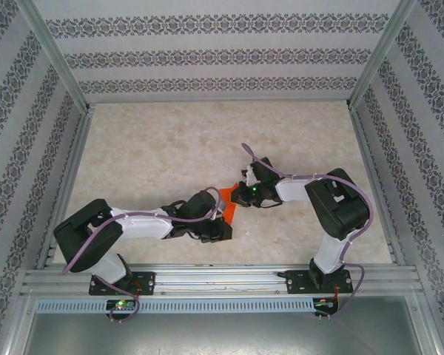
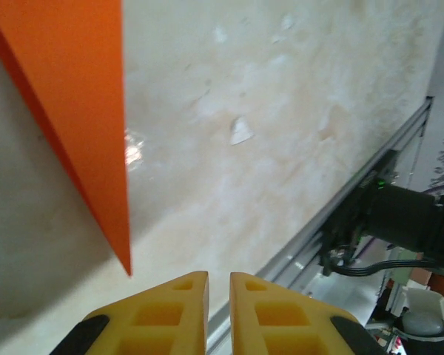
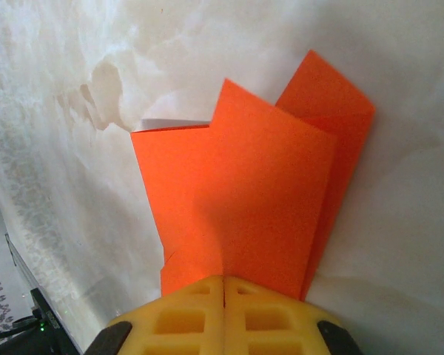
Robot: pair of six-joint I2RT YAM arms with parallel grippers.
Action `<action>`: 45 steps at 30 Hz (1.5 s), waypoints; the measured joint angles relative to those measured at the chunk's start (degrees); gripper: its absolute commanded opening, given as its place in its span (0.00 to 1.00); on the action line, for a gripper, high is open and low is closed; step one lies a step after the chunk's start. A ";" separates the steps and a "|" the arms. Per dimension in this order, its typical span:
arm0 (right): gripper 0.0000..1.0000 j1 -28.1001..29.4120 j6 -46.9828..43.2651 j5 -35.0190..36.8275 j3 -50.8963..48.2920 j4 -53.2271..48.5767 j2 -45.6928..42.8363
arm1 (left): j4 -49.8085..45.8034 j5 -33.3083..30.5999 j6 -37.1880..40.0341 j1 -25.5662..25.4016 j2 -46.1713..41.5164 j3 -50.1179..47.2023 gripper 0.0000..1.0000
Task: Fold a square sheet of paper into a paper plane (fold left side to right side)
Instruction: Fold the wing for the fifth time at the center of the table.
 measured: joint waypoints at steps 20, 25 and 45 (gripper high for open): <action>0.00 0.00 0.02 0.00 0.20 -0.26 0.07 | -2.91 4.04 7.69 6.51 10.75 9.84 0.14; 0.00 0.00 0.00 0.02 0.26 -0.46 0.07 | -3.26 4.04 8.76 6.51 13.27 11.02 0.13; 0.00 -0.48 -0.04 1.42 0.83 -4.00 -2.86 | 2.32 4.26 8.94 6.45 15.28 7.72 0.10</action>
